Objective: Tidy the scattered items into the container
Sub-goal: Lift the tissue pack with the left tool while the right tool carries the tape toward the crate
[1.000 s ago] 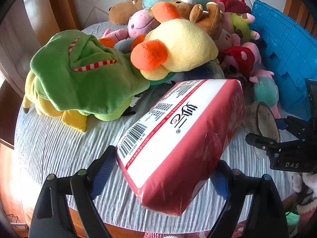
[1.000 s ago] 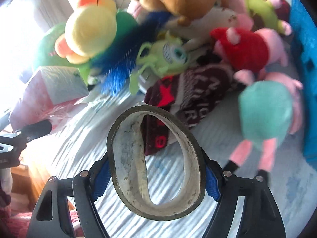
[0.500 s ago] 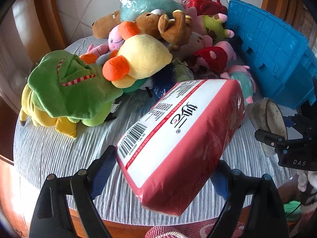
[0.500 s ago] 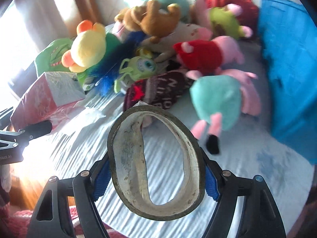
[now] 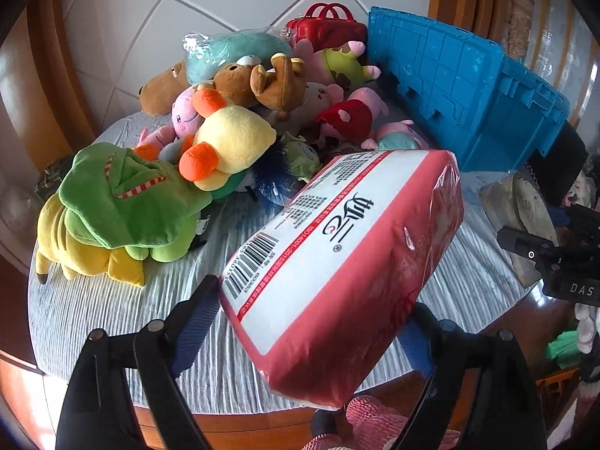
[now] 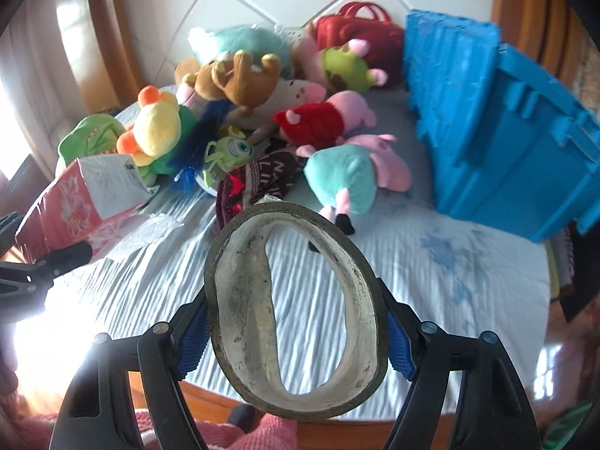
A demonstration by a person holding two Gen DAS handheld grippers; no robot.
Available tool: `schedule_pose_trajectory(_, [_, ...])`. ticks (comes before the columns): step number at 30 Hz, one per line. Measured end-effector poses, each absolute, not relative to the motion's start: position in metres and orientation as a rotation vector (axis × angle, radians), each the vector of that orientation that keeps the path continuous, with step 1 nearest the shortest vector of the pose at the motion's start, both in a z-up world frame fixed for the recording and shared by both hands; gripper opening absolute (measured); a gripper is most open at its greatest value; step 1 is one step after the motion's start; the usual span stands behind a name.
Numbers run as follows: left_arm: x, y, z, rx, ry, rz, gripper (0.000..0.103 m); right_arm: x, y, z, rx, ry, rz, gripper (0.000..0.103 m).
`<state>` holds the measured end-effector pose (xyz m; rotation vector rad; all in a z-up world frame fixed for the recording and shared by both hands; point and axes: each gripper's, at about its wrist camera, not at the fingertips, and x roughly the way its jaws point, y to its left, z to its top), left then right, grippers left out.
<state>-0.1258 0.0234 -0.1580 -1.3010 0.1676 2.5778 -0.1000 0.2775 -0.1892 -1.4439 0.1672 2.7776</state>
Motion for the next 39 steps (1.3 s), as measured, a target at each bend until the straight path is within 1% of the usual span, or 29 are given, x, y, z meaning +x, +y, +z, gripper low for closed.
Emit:
schedule_pose_trajectory(9, [-0.105,0.028,-0.13,-1.226,0.195,2.608,0.087,-0.061,0.282,-0.162,-1.331,0.18,2.759,0.078])
schedule_pose_trajectory(15, [-0.09,0.052,-0.115,-1.181,0.204,2.642,0.087,-0.049,0.299,-0.149,-1.273,0.187,2.791,0.078])
schedule_pose_trajectory(19, [-0.081,0.079,-0.109,-1.159,0.181,2.665,0.087,-0.04,0.323,-0.145,-1.251,0.171,2.814,0.078])
schedule_pose_trajectory(28, [-0.056,0.172,-0.095,-1.093,0.159,2.674,0.087,-0.004,0.402,-0.138,-1.225,0.129,2.829,0.078])
schedule_pose_trajectory(39, [-0.026,0.264,-0.087,-1.044,0.186,2.628,0.087,0.045,0.484,-0.135,-1.179,0.115,2.809,0.078])
